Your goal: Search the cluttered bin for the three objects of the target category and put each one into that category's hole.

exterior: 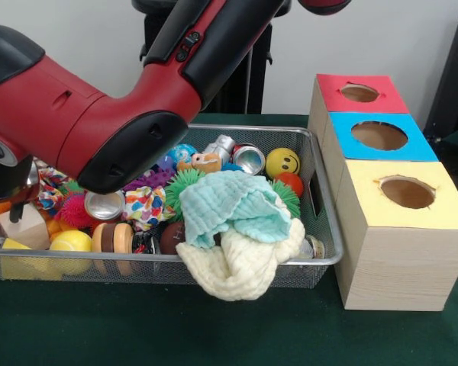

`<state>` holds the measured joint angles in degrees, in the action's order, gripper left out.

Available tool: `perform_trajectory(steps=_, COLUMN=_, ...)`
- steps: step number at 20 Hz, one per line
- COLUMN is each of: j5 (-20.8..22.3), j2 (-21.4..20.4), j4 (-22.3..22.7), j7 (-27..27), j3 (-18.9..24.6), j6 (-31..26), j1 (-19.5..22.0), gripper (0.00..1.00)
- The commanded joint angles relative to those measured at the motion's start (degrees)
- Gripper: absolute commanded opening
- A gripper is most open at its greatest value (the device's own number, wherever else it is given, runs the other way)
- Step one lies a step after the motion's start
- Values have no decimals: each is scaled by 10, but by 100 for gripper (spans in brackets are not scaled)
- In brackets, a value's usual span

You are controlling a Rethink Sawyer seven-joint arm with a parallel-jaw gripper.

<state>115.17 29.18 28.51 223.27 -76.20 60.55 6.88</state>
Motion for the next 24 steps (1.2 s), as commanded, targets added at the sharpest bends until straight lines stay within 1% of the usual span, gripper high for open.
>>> perform_trajectory(steps=1, j5=-37, j2=-2, j4=-36, j7=-49, j3=35, j6=-54, j1=12, gripper=100)
perform_trajectory(steps=6, j5=-36, j2=-7, j4=-24, j7=-60, j3=35, j6=-71, j1=10, gripper=100)
perform_trajectory(steps=10, j5=-34, j2=-7, j4=-12, j7=-65, j3=34, j6=-70, j1=6, gripper=100)
perform_trajectory(steps=13, j5=-24, j2=2, j4=-11, j7=-61, j3=25, j6=-73, j1=8, gripper=100)
perform_trajectory(steps=15, j5=-20, j2=9, j4=-19, j7=-54, j3=20, j6=-79, j1=13, gripper=100)
perform_trajectory(steps=21, j5=-12, j2=17, j4=-28, j7=-49, j3=16, j6=-53, j1=13, gripper=100)
perform_trajectory(steps=23, j5=-6, j2=18, j4=-23, j7=-48, j3=10, j6=-46, j1=10, gripper=100)
perform_trajectory(steps=24, j5=-2, j2=22, j4=-18, j7=-48, j3=5, j6=-52, j1=10, gripper=100)
